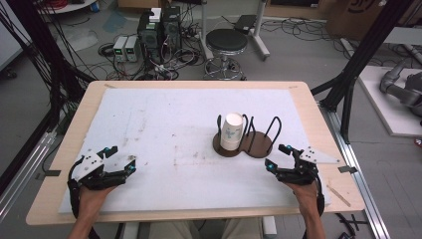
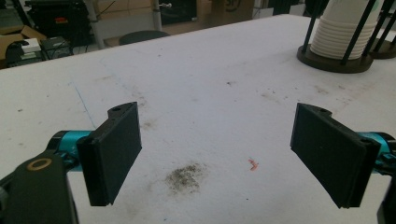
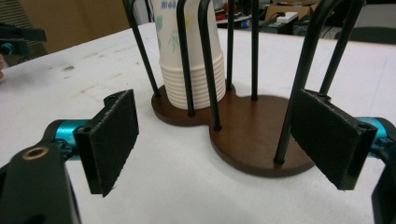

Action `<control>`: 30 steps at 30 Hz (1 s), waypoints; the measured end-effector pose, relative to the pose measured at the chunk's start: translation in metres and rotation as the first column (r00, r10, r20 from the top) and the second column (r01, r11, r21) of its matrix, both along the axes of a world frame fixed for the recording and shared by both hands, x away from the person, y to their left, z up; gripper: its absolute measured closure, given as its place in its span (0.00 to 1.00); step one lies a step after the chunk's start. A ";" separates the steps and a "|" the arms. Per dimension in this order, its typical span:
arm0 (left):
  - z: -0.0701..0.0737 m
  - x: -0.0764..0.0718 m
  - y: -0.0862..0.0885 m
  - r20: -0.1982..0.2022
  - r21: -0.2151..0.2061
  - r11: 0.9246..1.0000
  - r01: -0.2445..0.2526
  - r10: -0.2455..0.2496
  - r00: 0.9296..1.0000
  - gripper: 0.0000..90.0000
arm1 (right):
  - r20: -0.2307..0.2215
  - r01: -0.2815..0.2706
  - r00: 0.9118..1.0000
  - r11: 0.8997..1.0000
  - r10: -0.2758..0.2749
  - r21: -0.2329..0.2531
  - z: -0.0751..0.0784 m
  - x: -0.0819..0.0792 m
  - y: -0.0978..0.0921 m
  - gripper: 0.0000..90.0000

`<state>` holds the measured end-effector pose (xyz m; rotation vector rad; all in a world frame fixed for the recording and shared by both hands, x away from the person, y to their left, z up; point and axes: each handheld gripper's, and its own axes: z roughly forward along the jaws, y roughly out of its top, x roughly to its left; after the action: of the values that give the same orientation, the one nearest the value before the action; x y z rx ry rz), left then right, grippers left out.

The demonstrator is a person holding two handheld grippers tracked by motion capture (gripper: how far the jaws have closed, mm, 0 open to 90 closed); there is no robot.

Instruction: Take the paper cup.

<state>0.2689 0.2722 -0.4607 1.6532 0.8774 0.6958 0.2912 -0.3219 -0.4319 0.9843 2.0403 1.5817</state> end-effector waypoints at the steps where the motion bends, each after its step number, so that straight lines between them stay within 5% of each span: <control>1: 0.000 0.000 0.000 -0.004 -0.002 1.000 0.000 0.000 1.000 0.18 | 0.004 -0.003 1.000 1.000 0.003 0.005 0.008 0.000 0.000 0.18; 16: 0.000 0.000 0.000 -0.004 0.004 1.000 0.002 -0.002 1.000 0.18 | 0.062 -0.040 0.997 0.997 0.044 -0.072 0.085 0.015 0.014 0.18; 30: 0.000 0.001 0.000 -0.012 0.005 1.000 0.007 -0.007 1.000 0.18 | 0.071 -0.072 0.994 0.988 0.082 -0.137 0.129 0.038 0.026 0.18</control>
<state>0.2700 0.2721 -0.4606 1.6655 0.8787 0.6847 0.3289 -0.2957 -0.3026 0.7938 2.1239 1.4741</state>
